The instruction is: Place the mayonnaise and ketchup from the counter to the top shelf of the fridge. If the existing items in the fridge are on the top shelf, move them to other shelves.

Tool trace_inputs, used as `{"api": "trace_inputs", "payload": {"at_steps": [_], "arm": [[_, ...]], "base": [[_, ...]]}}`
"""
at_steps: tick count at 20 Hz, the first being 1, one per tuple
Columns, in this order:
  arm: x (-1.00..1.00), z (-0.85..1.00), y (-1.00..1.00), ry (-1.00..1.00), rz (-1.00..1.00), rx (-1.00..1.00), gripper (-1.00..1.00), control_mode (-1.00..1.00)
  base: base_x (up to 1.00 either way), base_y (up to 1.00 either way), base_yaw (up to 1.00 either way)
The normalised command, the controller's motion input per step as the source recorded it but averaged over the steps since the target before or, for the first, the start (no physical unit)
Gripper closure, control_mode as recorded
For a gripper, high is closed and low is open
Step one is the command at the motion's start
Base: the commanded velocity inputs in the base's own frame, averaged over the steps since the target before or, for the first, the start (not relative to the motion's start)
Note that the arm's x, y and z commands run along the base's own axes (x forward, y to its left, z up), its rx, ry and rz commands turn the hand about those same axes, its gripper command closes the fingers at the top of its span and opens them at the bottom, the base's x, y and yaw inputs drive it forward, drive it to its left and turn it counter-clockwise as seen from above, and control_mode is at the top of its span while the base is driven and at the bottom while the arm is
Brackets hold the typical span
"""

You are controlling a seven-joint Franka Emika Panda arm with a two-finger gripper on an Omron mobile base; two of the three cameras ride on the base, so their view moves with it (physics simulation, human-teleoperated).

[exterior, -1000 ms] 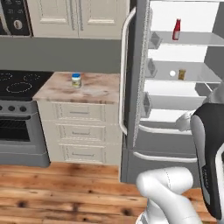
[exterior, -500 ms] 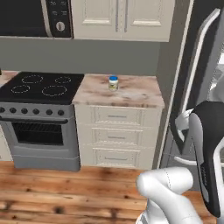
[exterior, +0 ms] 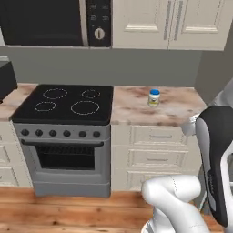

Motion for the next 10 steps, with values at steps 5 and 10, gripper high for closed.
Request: {"api": "trace_inputs", "payload": {"at_steps": [5,10], "arm": [[0.00,0.00,0.00,0.00,0.00,0.00,-1.00,1.00],[0.00,0.00,0.00,0.00,0.00,0.00,-1.00,1.00]], "base": [[0.99,0.32,-0.15],[1.00,0.02,-0.17]]}}
